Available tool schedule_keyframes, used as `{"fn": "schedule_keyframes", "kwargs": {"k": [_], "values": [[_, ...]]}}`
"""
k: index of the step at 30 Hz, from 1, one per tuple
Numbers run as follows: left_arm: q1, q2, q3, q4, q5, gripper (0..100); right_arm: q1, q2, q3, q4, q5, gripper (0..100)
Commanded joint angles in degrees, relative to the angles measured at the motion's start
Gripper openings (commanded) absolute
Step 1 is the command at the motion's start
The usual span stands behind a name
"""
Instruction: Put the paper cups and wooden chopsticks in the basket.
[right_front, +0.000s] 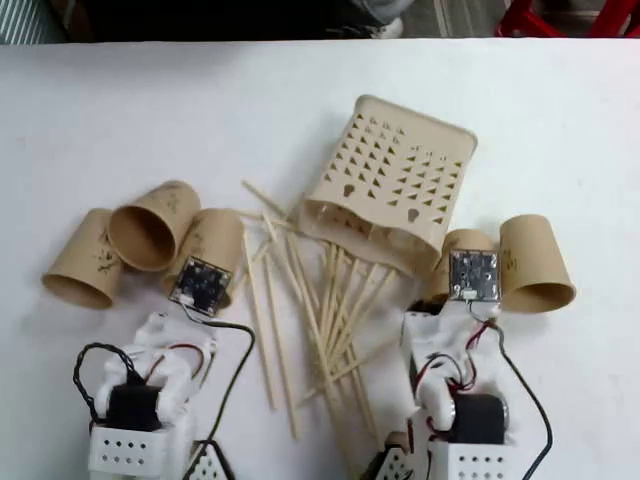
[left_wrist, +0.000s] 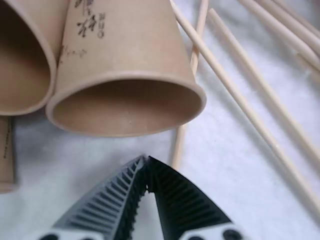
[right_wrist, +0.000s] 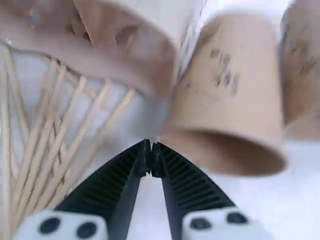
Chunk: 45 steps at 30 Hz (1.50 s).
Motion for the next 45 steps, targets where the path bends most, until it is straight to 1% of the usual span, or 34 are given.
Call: {"fn": "schedule_keyframes", "kwargs": {"k": [1, 3, 5, 10, 11, 14, 17, 24, 26, 31, 35, 41, 45], "values": [[0.13, 0.22, -0.26, 0.35, 0.09, 2, 1.19, -0.13, -7.21, -2.77, 11.34, 2.2], [0.13, 0.22, -0.26, 0.35, 0.09, 2, 0.84, -0.13, -10.55, -2.77, 16.18, 2.2], [0.13, 0.22, -0.26, 0.35, 0.09, 2, 0.84, -0.04, -13.8, -2.86, 18.64, 2.2], [0.04, 0.22, -0.26, 0.35, 0.09, 2, 0.75, 1.1, -21.8, 0.22, 23.03, 12.4], [0.13, 0.22, -0.26, 0.35, 0.09, 2, 0.31, 2.68, -23.3, 1.27, 24.53, 13.0], [0.04, 0.22, -0.26, 0.35, 0.09, 2, -1.36, 11.38, -27.43, 4.44, 28.66, 12.2], [-0.04, 0.22, -0.26, 0.35, 0.09, 2, -1.63, 22.11, -32.26, 4.97, 29.54, 14.5], [-0.04, 0.22, -0.26, 0.35, 0.09, 2, -1.71, 41.71, -41.49, 4.62, 29.54, 33.4], [-0.04, 0.22, -0.26, 0.35, 0.09, 2, -2.95, 45.41, -42.81, 3.3, 29.54, 35.7], [-0.04, 0.22, -0.26, 0.35, 0.09, 2, -6.81, 52.79, -42.37, -3.91, 29.63, 35.8], [-0.13, 0.22, -0.26, 0.35, 0.09, 2, -6.99, 57.63, -42.11, -10.33, 29.63, 35.8], [-0.13, 0.22, -0.26, 0.35, 0.18, 2, -6.73, 65.19, -41.58, -16.04, 29.8, 35.8], [-0.13, 0.22, -0.26, 0.35, 0.18, 2, -6.73, 69.32, -37.71, -23.87, 37.54, 35.8]]}}
